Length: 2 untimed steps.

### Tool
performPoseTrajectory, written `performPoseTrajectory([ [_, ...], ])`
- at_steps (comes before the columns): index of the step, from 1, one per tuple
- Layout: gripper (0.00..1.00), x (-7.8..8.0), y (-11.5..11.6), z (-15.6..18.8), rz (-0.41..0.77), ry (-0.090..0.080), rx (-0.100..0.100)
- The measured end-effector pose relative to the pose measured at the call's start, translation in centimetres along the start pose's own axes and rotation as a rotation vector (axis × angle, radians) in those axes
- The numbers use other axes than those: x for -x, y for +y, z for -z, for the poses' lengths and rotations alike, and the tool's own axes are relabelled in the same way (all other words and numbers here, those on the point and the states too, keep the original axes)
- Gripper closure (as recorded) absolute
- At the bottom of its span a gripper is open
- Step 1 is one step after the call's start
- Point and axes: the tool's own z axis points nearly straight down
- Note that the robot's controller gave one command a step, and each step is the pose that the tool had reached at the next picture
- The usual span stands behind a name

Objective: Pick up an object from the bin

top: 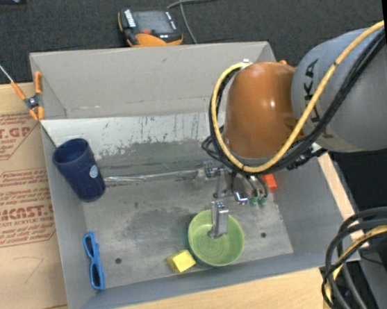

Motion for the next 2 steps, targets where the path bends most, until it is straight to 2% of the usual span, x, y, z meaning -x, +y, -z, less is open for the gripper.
performPoseTrajectory([
  [1, 0.0, 0.5, -3.0, 0.2, 0.29, -0.002, 0.0],
  [2, 0.0, -3.0, -2.3, -9.9, 0.353, -0.008, 0.002],
])
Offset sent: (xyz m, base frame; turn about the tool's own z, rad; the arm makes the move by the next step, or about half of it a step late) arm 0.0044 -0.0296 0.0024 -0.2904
